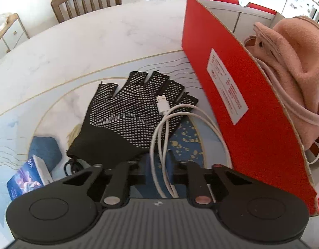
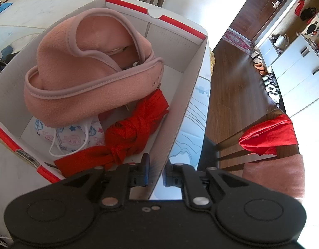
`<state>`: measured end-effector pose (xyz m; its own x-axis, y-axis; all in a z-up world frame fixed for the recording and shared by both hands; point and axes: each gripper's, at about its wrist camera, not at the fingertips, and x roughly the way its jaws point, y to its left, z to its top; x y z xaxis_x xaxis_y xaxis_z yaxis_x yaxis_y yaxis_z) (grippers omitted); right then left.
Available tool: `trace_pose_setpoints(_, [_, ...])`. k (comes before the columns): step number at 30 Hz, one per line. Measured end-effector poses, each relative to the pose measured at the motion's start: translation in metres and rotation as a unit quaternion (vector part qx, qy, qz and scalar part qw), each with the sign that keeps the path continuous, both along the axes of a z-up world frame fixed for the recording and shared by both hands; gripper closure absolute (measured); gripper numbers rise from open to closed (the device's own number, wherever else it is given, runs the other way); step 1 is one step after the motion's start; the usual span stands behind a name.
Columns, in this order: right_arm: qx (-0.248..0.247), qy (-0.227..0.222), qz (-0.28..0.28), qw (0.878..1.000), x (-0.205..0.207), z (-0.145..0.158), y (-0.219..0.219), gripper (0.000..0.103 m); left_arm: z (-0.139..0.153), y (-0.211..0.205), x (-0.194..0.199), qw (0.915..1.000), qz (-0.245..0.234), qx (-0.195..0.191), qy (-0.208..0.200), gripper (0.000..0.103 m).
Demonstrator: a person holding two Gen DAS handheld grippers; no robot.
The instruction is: Organize objects
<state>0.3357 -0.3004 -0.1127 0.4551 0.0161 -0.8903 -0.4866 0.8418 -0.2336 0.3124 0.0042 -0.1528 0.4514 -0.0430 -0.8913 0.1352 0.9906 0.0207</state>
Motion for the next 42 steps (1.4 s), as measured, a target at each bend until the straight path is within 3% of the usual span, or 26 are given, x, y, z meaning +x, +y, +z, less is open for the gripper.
trace_pose_setpoints(7, [0.0, 0.0, 0.0, 1.0, 0.0, 0.0, 0.0, 0.092, 0.016, -0.001, -0.011, 0.9994, -0.008, 0.0, -0.033, 0.1])
trace_pose_setpoints(21, [0.003, 0.0, -0.002, 1.0, 0.0, 0.0, 0.0, 0.093, 0.073, 0.016, -0.016, 0.9953, -0.009, -0.056, -0.079, 0.101])
trace_pose_setpoints(24, [0.003, 0.0, -0.001, 1.0, 0.0, -0.001, 0.0, 0.093, 0.093, 0.023, -0.017, 0.9923, -0.008, -0.08, -0.094, 0.101])
trace_pose_setpoints(36, [0.002, -0.001, -0.001, 1.0, 0.001, -0.001, 0.002, 0.093, 0.187, 0.032, -0.001, 0.9803, -0.027, -0.101, -0.168, 0.101])
trace_pose_setpoints(42, [0.002, -0.001, 0.0, 1.0, 0.002, -0.001, 0.003, 0.093, 0.227, 0.017, 0.01, 0.9723, -0.062, -0.112, -0.196, 0.101])
